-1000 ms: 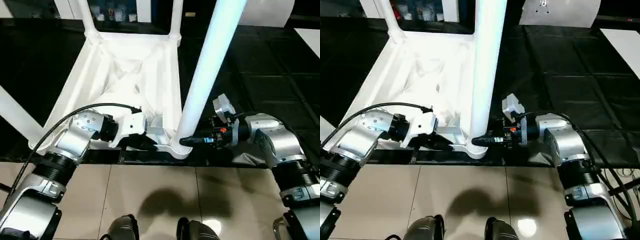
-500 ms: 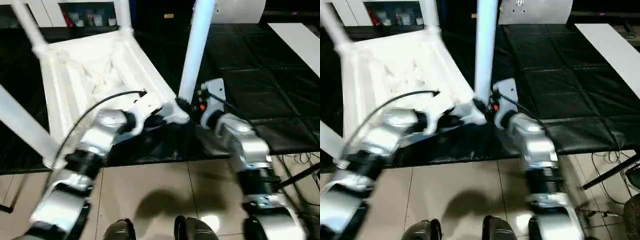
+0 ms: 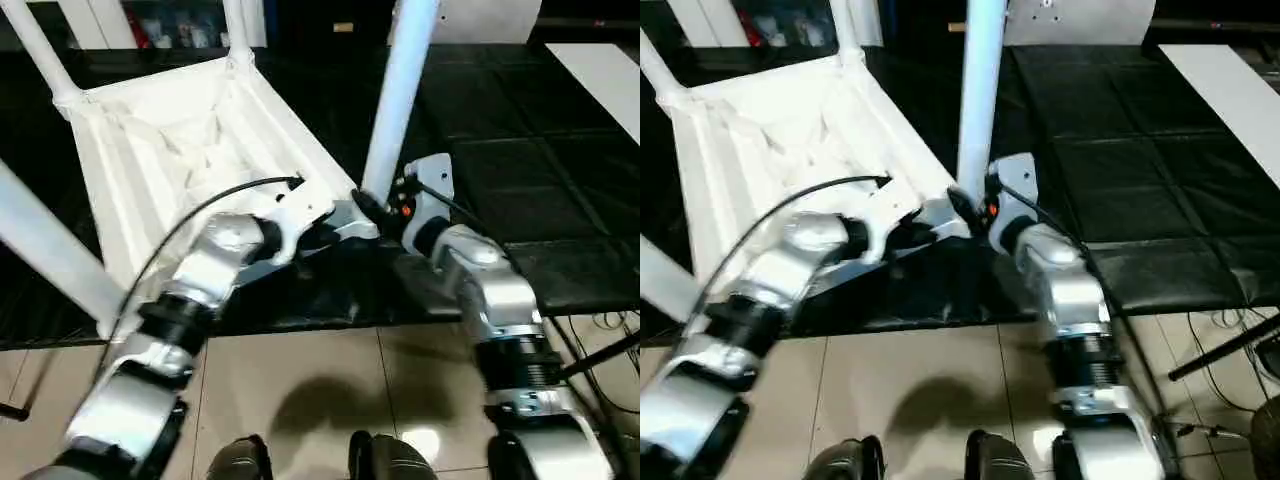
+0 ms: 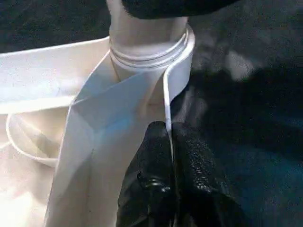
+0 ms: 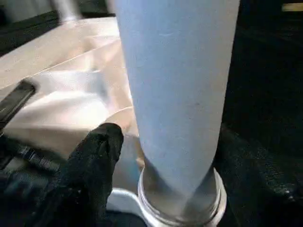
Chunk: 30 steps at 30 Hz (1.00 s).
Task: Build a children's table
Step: Rotate leg to tighten
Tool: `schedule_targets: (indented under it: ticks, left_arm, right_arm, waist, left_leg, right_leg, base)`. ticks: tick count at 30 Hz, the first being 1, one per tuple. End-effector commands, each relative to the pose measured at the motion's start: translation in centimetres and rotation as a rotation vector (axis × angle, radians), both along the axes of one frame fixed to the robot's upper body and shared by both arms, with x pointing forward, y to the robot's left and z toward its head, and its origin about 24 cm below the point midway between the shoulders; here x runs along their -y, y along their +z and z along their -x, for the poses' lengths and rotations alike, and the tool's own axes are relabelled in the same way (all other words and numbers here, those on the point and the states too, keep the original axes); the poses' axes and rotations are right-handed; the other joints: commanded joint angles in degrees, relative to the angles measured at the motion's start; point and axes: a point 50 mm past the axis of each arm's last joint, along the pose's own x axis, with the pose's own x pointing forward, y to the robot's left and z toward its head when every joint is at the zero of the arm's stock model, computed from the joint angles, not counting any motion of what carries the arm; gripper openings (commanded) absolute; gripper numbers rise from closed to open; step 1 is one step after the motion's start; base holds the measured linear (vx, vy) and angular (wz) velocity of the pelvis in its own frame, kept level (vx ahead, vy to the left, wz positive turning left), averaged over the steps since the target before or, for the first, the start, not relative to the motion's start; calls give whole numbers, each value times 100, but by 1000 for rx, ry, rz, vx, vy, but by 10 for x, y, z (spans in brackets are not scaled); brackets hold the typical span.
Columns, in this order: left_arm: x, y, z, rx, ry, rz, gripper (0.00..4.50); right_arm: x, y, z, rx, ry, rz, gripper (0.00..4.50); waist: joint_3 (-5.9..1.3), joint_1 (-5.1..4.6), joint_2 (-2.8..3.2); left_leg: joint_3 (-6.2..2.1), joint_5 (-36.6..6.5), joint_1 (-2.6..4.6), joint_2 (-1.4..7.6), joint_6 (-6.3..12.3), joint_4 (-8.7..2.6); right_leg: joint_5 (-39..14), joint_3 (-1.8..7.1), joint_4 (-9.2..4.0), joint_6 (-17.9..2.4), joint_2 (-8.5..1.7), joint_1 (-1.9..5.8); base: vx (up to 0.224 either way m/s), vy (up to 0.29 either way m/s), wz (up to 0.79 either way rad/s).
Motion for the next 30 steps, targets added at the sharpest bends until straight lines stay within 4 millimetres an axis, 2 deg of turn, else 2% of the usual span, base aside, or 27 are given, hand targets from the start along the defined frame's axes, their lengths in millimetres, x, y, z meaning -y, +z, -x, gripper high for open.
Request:
schedule_targets:
  ticks: [1, 3, 5, 7, 9, 14, 15, 16, 18, 19, 20, 23, 25, 29, 30]
  left_arm:
    - [8, 8, 5, 45, -110, -8, 0]
    - [3, 9, 9, 46, -177, -9, 0]
    - [-3, 7, 12, 26, -217, -42, 0]
    - [-8, 6, 15, 14, -271, -78, 0]
    - [-11, 6, 19, -3, -344, -95, 0]
    - [-16, 7, 24, -29, -432, -125, 0]
    - [-19, 7, 25, -37, -459, -142, 0]
    - [-21, 7, 26, -47, -475, -150, 0]
    - [-23, 7, 28, -63, -501, -152, 0]
    - [-23, 7, 29, -68, -508, -151, 0]
    - [-23, 8, 30, -74, -519, -150, 0]
    - [-24, 7, 31, -83, -536, -158, 0]
    - [-24, 7, 32, -84, -537, -160, 0]
    - [-25, 6, 32, -88, -545, -165, 0]
    - [-25, 6, 32, -89, -546, -166, 0]
  right_arm:
    - [-7, -4, 5, -10, 110, -4, 360]
    - [2, -3, 6, 8, 168, 34, 371]
    - [10, -2, 8, 8, 235, 64, 396]
    - [17, -2, 9, 4, 288, 92, 396]
    - [22, -2, 12, -13, 364, 112, 396]
    - [27, -4, 18, -48, 510, 140, 396]
    - [29, -4, 21, -63, 564, 142, 369]
    - [30, -4, 22, -74, 591, 138, 361]
    - [31, -4, 22, -88, 626, 129, 361]
    - [32, -3, 22, -89, 633, 127, 356]
    - [32, -2, 22, -92, 646, 124, 326]
    - [32, -1, 23, -102, 684, 116, 313]
    - [32, -1, 24, -104, 695, 115, 282]
    - [32, 0, 25, -122, 742, 110, 263]
    - [32, 0, 25, -123, 745, 110, 246]
  waist:
    - [-506, 33, -32]
    - [-494, 54, -24]
    - [-516, 82, -10]
    - [-518, 118, -23]
    - [-521, 168, -11]
    - [-538, 243, -2]
    - [-532, 265, -3]
    - [-532, 270, -29]
    - [-521, 307, -22]
    - [-520, 309, -28]
    - [-514, 311, -32]
    - [-514, 315, -34]
    - [-517, 311, -36]
    - [-512, 310, -45]
    - [-514, 310, -43]
  left_leg:
    - [-159, -796, 79, 291, 612, -321]
    - [-151, -820, 91, 294, 594, -324]
    - [-149, -761, 110, 308, 622, -317]
    - [-141, -713, 110, 325, 661, -315]
    - [-136, -640, 117, 347, 699, -305]
    - [-130, -541, 104, 361, 757, -283]
    - [-128, -586, 111, 364, 763, -284]
    - [-124, -612, 107, 362, 775, -283]
    - [-126, -644, 115, 367, 734, -289]
    - [-125, -654, 109, 367, 717, -290]
    - [-128, -670, 110, 369, 687, -296]
    - [-129, -678, 117, 373, 649, -298]
    - [-131, -632, 103, 368, 667, -295]
    - [-132, -628, 100, 360, 681, -294]
    - [-133, -625, 99, 363, 680, -294]
  right_leg:
    - [-1163, 342, -430, -1201, -513, 434]
    - [-1197, 345, -431, -1230, -513, 421]
    - [-1015, 344, -403, -1291, -503, 421]
    - [-879, 340, -386, -1359, -502, 419]
    - [-746, 337, -355, -1425, -507, 406]
    - [-526, 333, -309, -1536, -520, 411]
    - [-573, 332, -317, -1539, -527, 405]
    - [-609, 333, -321, -1528, -523, 409]
    - [-798, 336, -337, -1496, -534, 396]
    - [-829, 337, -334, -1488, -536, 399]
    - [-908, 338, -342, -1472, -537, 394]
    - [-983, 342, -350, -1452, -539, 390]
    - [-918, 338, -337, -1452, -533, 393]
    - [-994, 334, -349, -1414, -532, 393]
    - [-1003, 334, -348, -1412, -535, 392]
  base:
    - [0, 0, 0]
    - [0, 0, 0]
    - [0, 0, 0]
    - [0, 0, 0]
    - [0, 0, 0]
    - [0, 0, 0]
    - [0, 0, 0]
    - [0, 0, 0]
    - [0, 0, 0]
    - [0, 0, 0]
    - [0, 0, 0]
    - [0, 0, 0]
    - [0, 0, 0]
    - [0, 0, 0]
    - [0, 0, 0]
